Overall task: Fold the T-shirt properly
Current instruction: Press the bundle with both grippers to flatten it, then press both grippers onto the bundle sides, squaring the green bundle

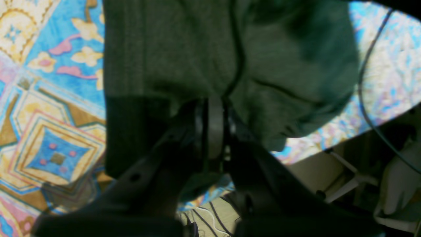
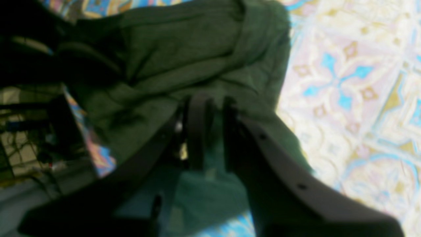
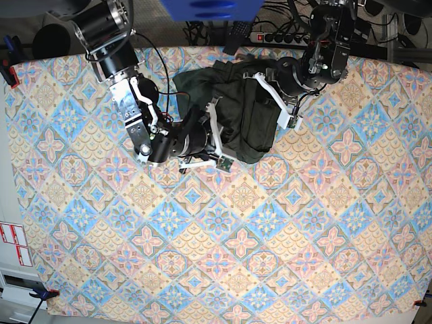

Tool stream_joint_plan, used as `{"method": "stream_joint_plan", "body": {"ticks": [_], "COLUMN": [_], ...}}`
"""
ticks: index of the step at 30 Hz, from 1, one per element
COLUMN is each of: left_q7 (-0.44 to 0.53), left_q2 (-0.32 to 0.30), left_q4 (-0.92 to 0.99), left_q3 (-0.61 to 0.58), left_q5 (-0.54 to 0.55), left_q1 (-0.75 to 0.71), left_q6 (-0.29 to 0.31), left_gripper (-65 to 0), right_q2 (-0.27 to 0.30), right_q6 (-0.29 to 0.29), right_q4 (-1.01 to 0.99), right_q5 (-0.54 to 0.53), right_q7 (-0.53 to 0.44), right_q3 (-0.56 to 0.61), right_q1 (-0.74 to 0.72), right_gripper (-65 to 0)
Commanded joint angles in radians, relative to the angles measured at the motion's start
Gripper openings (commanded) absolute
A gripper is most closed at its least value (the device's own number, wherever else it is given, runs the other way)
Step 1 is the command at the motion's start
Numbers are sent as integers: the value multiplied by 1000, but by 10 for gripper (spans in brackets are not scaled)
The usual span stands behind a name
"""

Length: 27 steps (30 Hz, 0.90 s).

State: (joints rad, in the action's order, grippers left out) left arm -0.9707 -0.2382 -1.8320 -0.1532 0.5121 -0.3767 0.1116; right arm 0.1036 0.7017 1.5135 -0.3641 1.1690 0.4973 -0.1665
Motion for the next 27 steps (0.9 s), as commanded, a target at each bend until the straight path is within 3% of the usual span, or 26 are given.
{"method": "stream_joint_plan", "body": {"ticks": [1,10,20,27], "left_q7": [14,14,14,14], "left_q2": [0,0,-2,-2], "left_q4": [10,79,81,81], "left_q3": [4,2,2,5], "left_q5": [7,7,-80,-139], "left_q1": [11,46,48,57], "left_q6": [7,7,7,7], "left_gripper": [-650,-650,-650,-650], "right_q2": [2,2,9,87], "right_q6": [-4,-4,-4,-4], "right_q4": [-6,-253,-270,-270], "right_q5": [-9,14,136,190], "right_q7": [-14,-97,-97,-96], "right_q3": [-10,-10,-15,-18], "right_q1": [-54,-132,-126,-87], "right_gripper": [-564,-565,-564,-565]}}
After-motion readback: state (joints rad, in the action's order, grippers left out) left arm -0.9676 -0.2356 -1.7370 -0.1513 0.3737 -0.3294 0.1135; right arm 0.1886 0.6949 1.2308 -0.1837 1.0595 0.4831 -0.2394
